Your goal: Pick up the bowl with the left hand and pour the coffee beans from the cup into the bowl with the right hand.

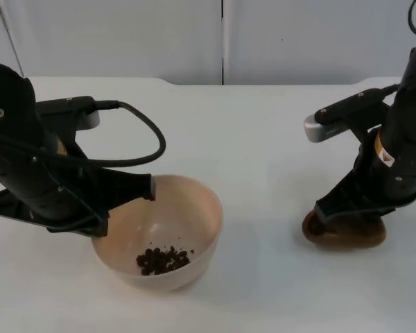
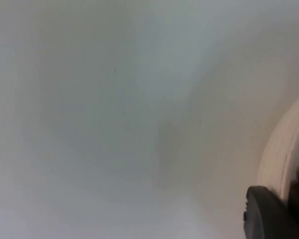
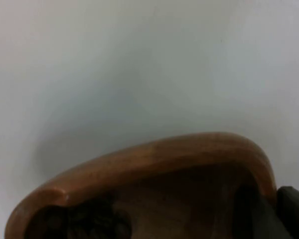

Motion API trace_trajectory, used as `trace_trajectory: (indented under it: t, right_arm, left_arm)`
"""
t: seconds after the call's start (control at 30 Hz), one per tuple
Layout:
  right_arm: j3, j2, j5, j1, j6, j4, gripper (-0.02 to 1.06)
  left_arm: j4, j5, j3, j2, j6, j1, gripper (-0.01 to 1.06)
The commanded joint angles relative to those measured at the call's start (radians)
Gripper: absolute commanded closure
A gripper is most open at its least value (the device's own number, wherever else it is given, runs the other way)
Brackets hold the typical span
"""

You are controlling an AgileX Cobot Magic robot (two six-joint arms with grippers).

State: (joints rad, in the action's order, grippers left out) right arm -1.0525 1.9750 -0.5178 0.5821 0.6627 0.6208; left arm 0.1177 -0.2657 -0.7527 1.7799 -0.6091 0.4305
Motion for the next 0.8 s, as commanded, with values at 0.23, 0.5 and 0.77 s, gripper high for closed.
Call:
trace_trajectory:
  t: [0.23, 0.5, 0.77]
  right_arm:
    - [0.003, 0.023, 0.013, -0.006, 0.001, 0.032, 1.05]
    - [0.003, 0.029, 0.038, -0.006, 0.022, 0.035, 1.05]
    - [0.003, 0.029, 0.035, -0.006, 0.021, 0.058, 1.05]
  left_arm:
    - [0.003, -0.020, 0.002, 0.011, 0.002, -0.002, 1.05]
    - [0.003, -0.024, 0.002, 0.011, 0.002, -0.002, 1.05]
    - [0.003, -0.028, 0.002, 0.011, 0.002, -0.002, 1.05]
